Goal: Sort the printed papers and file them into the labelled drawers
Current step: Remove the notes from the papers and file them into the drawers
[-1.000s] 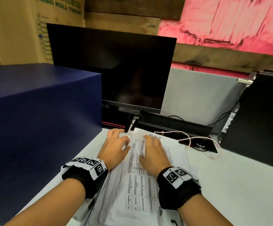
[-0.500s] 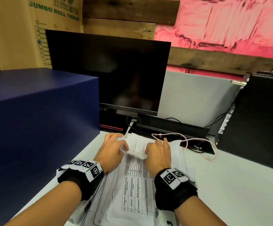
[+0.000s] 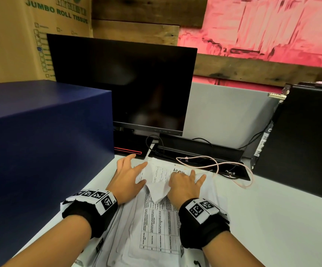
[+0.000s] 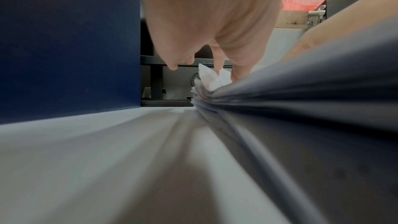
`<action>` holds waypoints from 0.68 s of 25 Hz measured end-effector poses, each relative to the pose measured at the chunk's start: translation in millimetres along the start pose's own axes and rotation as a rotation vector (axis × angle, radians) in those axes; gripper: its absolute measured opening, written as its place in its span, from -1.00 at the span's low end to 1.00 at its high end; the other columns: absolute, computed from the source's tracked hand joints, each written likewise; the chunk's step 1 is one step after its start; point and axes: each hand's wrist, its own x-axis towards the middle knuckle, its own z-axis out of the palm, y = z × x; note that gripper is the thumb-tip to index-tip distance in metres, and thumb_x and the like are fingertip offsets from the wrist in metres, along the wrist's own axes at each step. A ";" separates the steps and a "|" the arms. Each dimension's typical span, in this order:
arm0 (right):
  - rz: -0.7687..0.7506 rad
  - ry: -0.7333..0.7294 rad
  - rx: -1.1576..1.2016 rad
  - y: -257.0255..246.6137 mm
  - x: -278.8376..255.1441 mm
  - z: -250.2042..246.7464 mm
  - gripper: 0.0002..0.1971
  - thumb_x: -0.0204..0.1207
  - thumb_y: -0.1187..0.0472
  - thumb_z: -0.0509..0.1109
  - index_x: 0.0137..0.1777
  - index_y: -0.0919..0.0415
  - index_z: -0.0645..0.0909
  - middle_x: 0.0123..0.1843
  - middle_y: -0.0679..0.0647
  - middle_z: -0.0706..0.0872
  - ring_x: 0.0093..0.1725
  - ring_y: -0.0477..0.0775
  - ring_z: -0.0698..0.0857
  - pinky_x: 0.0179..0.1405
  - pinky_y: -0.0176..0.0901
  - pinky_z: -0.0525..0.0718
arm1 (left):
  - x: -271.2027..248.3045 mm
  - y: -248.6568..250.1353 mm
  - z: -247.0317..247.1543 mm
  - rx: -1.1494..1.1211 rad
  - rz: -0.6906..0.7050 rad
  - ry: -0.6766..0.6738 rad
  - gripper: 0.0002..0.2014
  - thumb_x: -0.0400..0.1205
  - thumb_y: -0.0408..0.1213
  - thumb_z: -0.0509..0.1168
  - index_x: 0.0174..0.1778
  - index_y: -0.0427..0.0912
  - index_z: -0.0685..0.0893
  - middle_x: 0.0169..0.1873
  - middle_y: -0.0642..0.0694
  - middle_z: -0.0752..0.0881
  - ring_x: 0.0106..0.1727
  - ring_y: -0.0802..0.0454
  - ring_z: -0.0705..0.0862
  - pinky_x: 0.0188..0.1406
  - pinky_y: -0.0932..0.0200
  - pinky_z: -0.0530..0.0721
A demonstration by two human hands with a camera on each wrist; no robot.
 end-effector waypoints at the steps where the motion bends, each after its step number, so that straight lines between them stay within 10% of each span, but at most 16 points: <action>1: -0.003 0.000 0.007 -0.3 -0.4 -0.3 -0.56 0.52 0.38 0.18 0.37 0.06 0.50 0.49 0.10 0.51 0.69 0.36 -0.05 0.54 0.52 -0.30 | -0.1 -0.1 -0.1 -0.018 0.003 0.008 -0.43 0.66 -0.12 0.30 0.61 0.08 0.32 0.64 -0.10 0.00 0.64 -0.06 -0.18 0.58 0.05 0.18; 17: -0.114 0.129 0.099 -1.2 2.9 1.8 -0.75 0.59 -0.01 0.35 0.08 0.13 0.71 0.38 0.11 0.60 0.70 0.32 -0.04 0.56 0.43 -0.30 | 5.8 -6.3 6.2 -0.220 0.047 0.100 -0.55 0.63 -0.31 0.29 0.40 0.20 0.47 0.13 0.23 0.59 0.23 0.43 0.32 0.41 0.22 0.46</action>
